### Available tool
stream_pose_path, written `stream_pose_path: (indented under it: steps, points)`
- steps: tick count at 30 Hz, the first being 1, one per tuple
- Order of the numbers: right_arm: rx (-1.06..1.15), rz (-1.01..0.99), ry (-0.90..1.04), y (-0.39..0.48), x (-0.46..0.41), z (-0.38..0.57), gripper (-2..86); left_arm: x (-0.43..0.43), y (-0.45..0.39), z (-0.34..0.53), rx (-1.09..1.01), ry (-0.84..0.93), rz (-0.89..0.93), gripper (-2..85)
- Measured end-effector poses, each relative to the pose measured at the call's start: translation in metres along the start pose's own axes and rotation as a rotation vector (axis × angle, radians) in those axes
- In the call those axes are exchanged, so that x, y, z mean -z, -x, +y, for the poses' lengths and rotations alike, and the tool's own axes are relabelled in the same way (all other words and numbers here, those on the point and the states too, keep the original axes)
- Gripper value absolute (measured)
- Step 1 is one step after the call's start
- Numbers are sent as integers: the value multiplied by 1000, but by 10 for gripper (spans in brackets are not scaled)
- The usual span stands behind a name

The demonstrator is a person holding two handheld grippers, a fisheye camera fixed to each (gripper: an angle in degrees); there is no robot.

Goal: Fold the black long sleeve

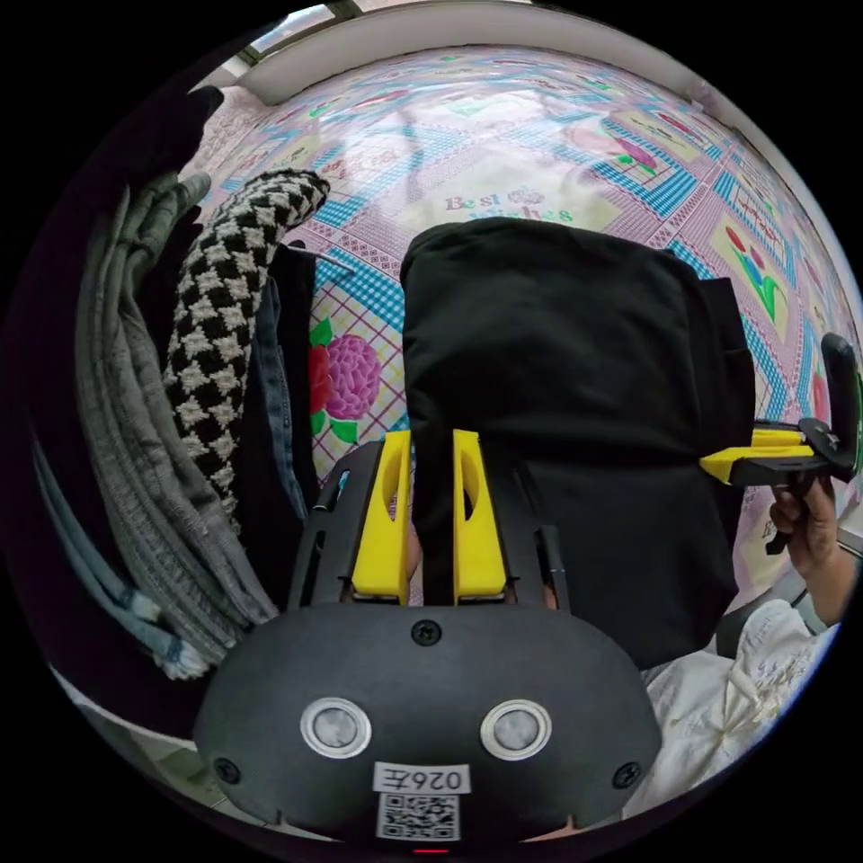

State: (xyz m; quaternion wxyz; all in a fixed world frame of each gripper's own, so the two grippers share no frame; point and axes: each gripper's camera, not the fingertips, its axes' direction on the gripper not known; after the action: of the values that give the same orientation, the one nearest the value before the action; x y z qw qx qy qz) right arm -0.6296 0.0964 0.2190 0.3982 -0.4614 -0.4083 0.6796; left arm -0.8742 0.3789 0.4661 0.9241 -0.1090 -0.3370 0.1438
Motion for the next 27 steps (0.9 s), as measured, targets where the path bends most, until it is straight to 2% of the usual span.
stream_pose_path:
  steps: [3,4,9,11,16,18,21,23,27]
  points:
    - [-9,-31,-24,2,19,23,29,9,-22,34,14,-64,-159,71]
    - [-17,-26,-30,4,28,34,30,12,-32,50,27,-96,-221,43]
    - [-44,31,-67,9,74,90,13,27,-67,121,99,-243,-334,-6]
    - [-66,61,-123,14,104,124,9,32,-73,148,173,-310,-295,-8]
    - [-19,138,-281,53,173,193,-7,47,-82,224,401,-523,28,-10]
    - [30,209,-355,79,205,221,-9,56,-91,244,442,-587,84,-10]
    - [161,340,-470,128,263,275,-9,81,-125,267,440,-700,92,-10]
    - [258,453,-630,167,322,335,-8,101,-154,278,416,-798,100,-10]
    - [414,638,-931,218,417,449,-3,142,-234,294,325,-1041,270,-10]
